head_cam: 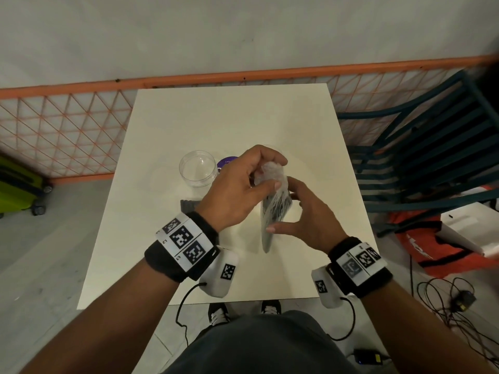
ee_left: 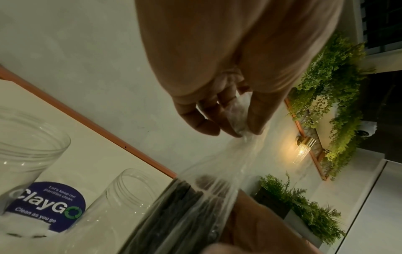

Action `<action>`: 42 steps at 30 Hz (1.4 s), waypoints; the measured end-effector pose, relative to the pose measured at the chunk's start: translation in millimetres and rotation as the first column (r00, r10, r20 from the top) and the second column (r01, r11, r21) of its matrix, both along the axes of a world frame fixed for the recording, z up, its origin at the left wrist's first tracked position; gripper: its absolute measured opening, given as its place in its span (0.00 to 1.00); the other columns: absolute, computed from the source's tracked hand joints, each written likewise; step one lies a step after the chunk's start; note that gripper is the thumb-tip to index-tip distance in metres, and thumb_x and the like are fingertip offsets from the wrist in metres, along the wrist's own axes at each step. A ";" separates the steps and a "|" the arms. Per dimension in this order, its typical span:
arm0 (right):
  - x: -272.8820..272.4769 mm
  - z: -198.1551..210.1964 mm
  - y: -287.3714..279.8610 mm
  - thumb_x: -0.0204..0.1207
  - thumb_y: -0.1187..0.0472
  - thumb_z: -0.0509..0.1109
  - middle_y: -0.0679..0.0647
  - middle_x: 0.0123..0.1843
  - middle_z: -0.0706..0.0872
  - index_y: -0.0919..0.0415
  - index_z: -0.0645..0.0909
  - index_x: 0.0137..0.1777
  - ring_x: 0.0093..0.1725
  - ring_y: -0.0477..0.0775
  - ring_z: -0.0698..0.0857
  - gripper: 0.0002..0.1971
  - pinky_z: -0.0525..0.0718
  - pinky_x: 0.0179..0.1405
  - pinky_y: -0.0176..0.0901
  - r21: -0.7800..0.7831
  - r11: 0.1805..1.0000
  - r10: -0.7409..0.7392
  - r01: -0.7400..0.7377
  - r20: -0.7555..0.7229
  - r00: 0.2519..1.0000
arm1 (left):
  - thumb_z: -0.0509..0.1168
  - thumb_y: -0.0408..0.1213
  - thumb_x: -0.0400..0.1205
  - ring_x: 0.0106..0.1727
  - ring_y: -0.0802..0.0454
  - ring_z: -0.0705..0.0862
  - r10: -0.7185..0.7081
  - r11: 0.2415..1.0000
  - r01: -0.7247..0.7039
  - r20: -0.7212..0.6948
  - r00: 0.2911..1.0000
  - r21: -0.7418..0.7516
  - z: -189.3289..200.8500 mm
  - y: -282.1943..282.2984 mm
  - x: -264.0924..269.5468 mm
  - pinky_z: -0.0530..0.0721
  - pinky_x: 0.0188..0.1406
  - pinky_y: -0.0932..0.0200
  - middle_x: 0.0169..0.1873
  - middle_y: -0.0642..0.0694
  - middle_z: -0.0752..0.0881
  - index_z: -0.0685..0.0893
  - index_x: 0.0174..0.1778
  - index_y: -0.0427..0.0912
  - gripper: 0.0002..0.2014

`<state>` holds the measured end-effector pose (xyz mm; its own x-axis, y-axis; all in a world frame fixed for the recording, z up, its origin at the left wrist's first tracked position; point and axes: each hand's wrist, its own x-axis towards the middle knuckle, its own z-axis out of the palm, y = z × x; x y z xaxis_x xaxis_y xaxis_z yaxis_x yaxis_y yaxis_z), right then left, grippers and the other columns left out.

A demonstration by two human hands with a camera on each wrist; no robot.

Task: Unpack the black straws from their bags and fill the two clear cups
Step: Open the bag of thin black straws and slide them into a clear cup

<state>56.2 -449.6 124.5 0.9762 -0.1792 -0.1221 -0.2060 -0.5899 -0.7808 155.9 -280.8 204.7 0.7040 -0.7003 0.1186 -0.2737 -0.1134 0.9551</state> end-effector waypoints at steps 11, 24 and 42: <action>4.7 -26.5 8.2 0.70 0.55 0.80 0.42 0.55 0.82 0.53 0.75 0.66 0.52 0.51 0.84 0.26 0.82 0.49 0.45 -0.049 0.983 -0.176 0.179 0.050 0.983 | 0.76 0.28 0.76 0.75 0.55 0.77 0.108 0.991 -0.114 -0.089 0.990 -0.072 -21.7 10.2 -10.9 0.76 0.75 0.57 0.74 0.48 0.76 0.64 0.79 0.62 0.42; -5.0 -66.0 18.2 0.70 0.38 0.71 0.45 0.68 0.79 0.46 0.70 0.74 0.65 0.48 0.80 0.33 0.81 0.59 0.44 -0.034 0.999 0.001 -0.002 -0.028 1.000 | 0.78 0.52 0.71 0.56 0.48 0.86 0.163 0.934 -0.127 -0.081 0.983 0.334 -117.9 3.5 -34.4 0.88 0.56 0.52 0.57 0.48 0.85 0.77 0.65 0.48 0.29; -13.1 -77.9 -2.7 0.76 0.43 0.72 0.48 0.68 0.83 0.49 0.76 0.74 0.64 0.57 0.77 0.27 0.74 0.53 0.42 -0.266 0.963 0.016 -0.030 -0.056 0.998 | 0.77 0.47 0.74 0.52 0.54 0.88 0.136 0.971 -0.110 -0.115 0.984 0.211 -129.0 6.0 -29.9 0.89 0.56 0.58 0.63 0.52 0.83 0.71 0.82 0.51 0.38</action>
